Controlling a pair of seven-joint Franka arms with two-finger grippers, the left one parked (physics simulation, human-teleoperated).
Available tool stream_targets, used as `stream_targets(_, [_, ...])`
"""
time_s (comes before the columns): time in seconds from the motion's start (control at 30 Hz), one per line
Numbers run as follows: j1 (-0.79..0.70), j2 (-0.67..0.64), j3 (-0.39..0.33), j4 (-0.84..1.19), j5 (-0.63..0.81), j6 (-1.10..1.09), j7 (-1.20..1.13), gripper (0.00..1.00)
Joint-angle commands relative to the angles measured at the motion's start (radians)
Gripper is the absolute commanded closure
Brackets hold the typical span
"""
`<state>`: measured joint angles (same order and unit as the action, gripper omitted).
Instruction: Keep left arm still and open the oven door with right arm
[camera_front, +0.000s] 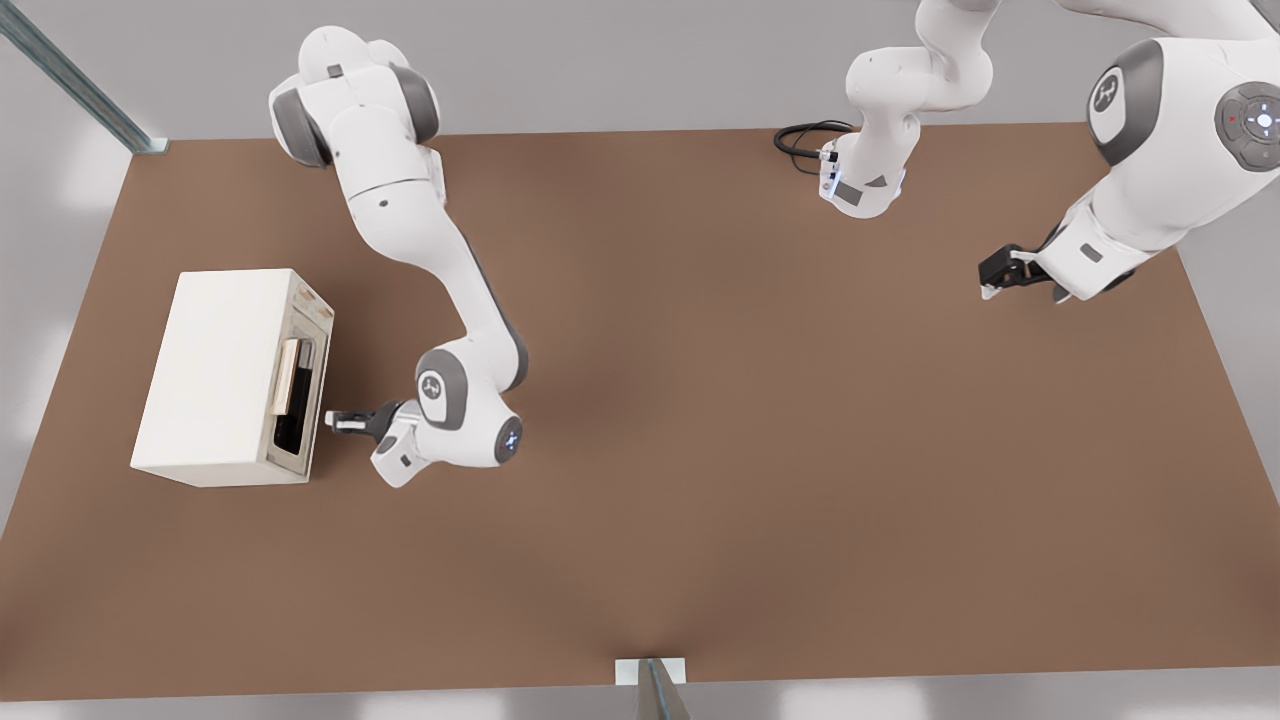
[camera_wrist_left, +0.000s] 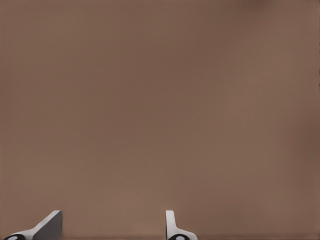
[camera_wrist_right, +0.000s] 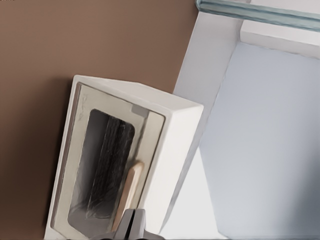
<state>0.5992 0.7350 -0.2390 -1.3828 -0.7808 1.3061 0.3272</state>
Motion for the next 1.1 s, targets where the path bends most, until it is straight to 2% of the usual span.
stream_targets(0.0, [-0.001, 0.009, 0.000, 0.001, 0.000, 0.042, 0.087, 0.79])
stream_targets(0.13, [-0.021, 0.009, 0.000, -0.044, 0.005, 0.105, 0.124, 0.79])
stream_targets(0.33, [-0.111, -0.060, -0.011, -0.073, -0.002, 0.099, 0.009, 0.79])
stream_targets(0.5, [-0.116, -0.028, -0.022, -0.071, -0.002, 0.133, 0.030, 0.79])
stream_targets(0.63, [-0.099, -0.089, -0.022, -0.151, -0.002, 0.133, 0.067, 0.79])
stream_targets(1.07, [-0.110, -0.080, -0.043, -0.168, -0.008, 0.177, 0.064, 0.79])
